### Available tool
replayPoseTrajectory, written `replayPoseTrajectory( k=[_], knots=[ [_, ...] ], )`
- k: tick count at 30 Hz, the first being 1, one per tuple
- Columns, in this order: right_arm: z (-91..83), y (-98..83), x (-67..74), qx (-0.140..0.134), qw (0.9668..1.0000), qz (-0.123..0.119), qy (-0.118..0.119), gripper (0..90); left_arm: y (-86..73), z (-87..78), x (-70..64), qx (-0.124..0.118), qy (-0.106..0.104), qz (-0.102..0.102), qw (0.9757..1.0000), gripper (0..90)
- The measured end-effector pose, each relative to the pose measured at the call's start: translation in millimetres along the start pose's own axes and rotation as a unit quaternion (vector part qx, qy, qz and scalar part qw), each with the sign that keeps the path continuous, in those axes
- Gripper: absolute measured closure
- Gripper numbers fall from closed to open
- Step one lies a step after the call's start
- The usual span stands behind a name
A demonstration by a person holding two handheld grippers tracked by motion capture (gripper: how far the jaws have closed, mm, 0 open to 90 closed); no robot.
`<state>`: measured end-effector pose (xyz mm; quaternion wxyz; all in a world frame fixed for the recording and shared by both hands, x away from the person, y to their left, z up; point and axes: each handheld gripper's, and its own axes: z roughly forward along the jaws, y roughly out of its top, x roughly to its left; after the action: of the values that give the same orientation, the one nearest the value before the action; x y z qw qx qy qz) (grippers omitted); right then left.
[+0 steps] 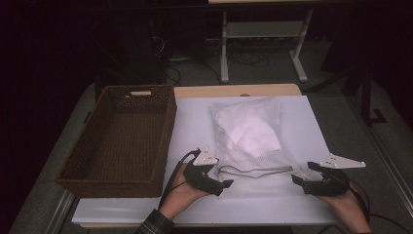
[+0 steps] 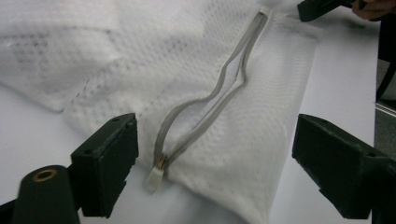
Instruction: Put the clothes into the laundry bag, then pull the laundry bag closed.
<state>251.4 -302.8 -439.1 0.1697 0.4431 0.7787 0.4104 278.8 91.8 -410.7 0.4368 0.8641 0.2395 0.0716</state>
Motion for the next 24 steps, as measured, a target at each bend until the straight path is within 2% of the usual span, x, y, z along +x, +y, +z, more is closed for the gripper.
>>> replayPoseTrajectory(
  k=[6, 16, 24],
  knots=[
    [0.4, 0.2, 0.9, 0.000, 1.0000, -0.006, 0.008, 17.6, -16.5, -13.4, 1.7, -0.002, 0.016, -0.009, 0.9998, 13.3],
    [0.3, 2.2, 3.3, 0.001, 0.9996, -0.019, 0.020, 17.5, -38.9, -26.4, -1.4, 0.004, 0.022, -0.024, 0.9995, 13.3],
    [1.0, 13.8, 9.3, -0.011, 0.9971, -0.040, 0.064, 17.6, -48.9, -30.3, -3.8, 0.006, 0.024, -0.031, 0.9992, 13.3]
  ],
)
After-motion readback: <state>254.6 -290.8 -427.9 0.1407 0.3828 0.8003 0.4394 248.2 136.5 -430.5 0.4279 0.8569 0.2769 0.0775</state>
